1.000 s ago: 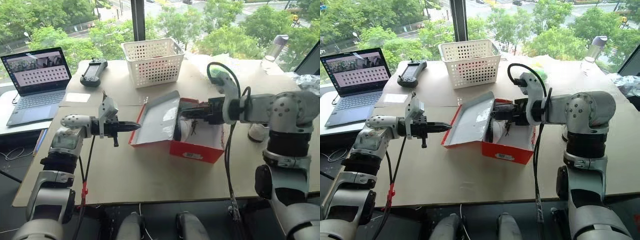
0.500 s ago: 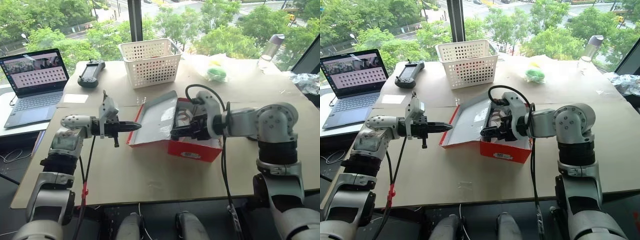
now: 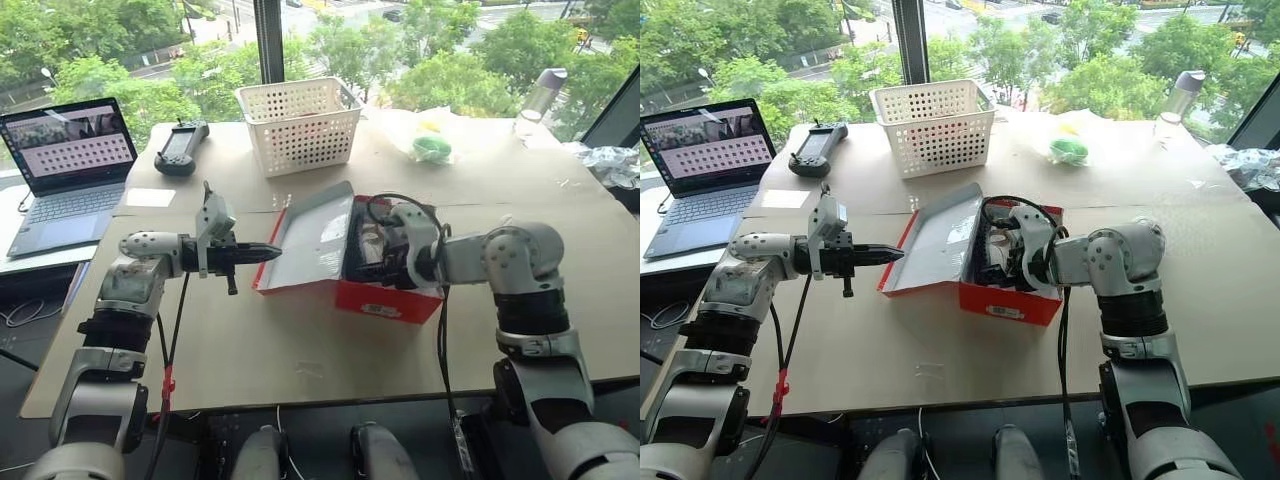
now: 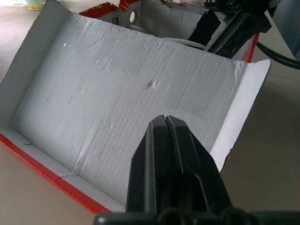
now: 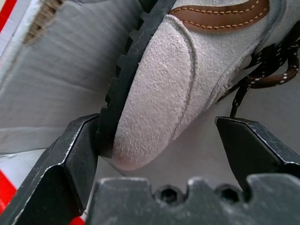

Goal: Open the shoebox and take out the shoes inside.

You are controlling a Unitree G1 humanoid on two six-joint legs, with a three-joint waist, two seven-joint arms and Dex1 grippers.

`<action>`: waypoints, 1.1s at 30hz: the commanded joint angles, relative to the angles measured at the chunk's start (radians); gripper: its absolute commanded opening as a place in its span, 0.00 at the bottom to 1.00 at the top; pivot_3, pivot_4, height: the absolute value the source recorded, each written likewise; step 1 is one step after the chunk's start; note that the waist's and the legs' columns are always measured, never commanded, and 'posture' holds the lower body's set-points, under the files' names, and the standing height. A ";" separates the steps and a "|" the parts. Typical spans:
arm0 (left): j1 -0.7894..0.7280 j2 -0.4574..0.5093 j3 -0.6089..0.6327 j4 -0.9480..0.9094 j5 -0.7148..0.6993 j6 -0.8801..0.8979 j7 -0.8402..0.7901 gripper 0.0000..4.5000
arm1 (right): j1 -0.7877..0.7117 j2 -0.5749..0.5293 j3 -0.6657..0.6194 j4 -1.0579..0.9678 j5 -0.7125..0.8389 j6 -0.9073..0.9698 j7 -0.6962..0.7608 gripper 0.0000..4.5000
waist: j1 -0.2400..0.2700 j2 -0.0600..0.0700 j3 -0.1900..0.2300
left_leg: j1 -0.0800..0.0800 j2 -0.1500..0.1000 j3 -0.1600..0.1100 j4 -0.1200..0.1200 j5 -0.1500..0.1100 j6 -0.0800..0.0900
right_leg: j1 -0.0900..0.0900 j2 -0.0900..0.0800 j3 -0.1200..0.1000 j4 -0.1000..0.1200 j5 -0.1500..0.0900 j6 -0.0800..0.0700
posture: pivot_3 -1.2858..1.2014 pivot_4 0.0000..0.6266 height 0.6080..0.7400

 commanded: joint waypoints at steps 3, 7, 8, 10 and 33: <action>-0.007 0.013 0.024 -0.025 -0.012 -0.001 0.003 0.00 | -0.005 0.018 -0.020 -0.011 -0.058 -0.038 0.048 0.83 | -0.001 0.000 0.000 | 0.000 0.000 0.000 0.000 0.000 0.000 | 0.000 0.000 0.000 0.000 0.000 0.000 | 0.52 0.24 0.95; -0.006 0.013 0.024 -0.028 -0.013 0.001 0.003 0.00 | -0.017 0.027 -0.027 -0.025 -0.089 -0.043 0.071 0.53 | -0.003 0.000 0.000 | 0.000 0.000 0.000 0.000 0.000 0.000 | 0.000 0.000 0.000 0.000 0.000 0.000 | 0.52 0.24 0.95; -0.007 0.012 0.024 -0.026 -0.013 0.000 0.003 0.00 | -0.021 0.027 -0.026 -0.027 -0.096 -0.044 0.077 0.44 | -0.004 0.000 0.000 | 0.000 0.000 0.000 0.000 0.000 0.000 | 0.000 0.000 0.000 0.000 0.000 0.000 | 0.52 0.24 0.95; -0.008 0.012 0.023 -0.026 -0.012 0.000 0.002 0.00 | -0.032 0.024 -0.026 -0.040 -0.112 -0.049 0.084 0.30 | -0.005 0.000 0.000 | 0.000 0.000 0.000 0.000 0.000 0.000 | 0.000 0.000 0.000 0.000 0.000 0.000 | 0.52 0.24 0.95; -0.030 -0.004 0.005 0.008 -0.002 -0.007 -0.012 0.00 | -0.199 -0.163 -0.210 -0.123 -0.098 0.032 0.275 0.30 | -0.014 0.000 0.000 | 0.000 0.000 0.000 0.000 0.000 0.000 | -0.001 0.000 0.000 0.000 0.000 0.000 | 0.52 0.24 0.95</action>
